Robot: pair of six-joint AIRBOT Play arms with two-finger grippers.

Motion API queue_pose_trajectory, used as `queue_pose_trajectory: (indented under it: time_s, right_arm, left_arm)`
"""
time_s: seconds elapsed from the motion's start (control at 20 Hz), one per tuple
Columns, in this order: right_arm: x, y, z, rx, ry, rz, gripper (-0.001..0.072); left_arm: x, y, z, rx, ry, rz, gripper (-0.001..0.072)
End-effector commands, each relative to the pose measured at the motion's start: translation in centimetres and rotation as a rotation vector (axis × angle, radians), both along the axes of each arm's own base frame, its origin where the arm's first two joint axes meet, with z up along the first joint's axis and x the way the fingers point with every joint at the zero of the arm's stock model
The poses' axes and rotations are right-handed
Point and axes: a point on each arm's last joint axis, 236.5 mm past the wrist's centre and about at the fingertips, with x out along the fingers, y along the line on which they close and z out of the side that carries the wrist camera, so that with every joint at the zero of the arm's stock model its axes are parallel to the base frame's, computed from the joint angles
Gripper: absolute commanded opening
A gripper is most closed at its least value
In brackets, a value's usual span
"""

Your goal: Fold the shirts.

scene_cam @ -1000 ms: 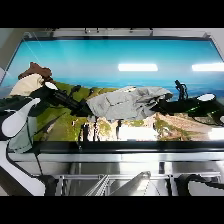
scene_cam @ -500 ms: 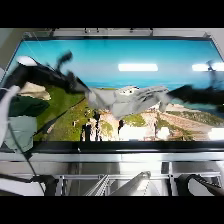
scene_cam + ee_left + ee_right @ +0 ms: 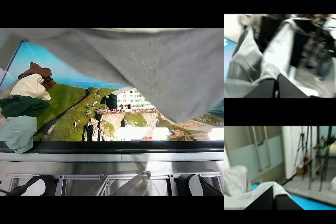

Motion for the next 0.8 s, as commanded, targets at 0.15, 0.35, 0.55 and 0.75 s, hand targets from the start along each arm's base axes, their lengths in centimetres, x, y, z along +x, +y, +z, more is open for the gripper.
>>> queue_pose_trajectory:
  time_s: [0.15,0.35,0.55,0.75]
  right_arm:
    - [-0.1,-0.1,1.0,-0.026,0.053,-0.042,0.0016]
    - [-1.1,1.1,0.4,-0.114,0.038,-0.063,0.0016]
    - [2.9,-2.0,-5.4,-0.028,0.245,-0.056,0.0017]
    - [10.2,-3.8,-18.6,0.164,0.523,0.022,0.0017]
  left_arm:
    - [1.3,5.0,-0.6,-0.133,0.108,0.241,0.0023]
    - [0.5,2.8,-2.1,-0.154,0.131,0.062,0.0022]
    - [7.2,2.9,-7.5,0.02,0.26,0.171,0.0023]
    - [15.9,-0.9,-17.9,0.211,0.482,0.061,0.0023]
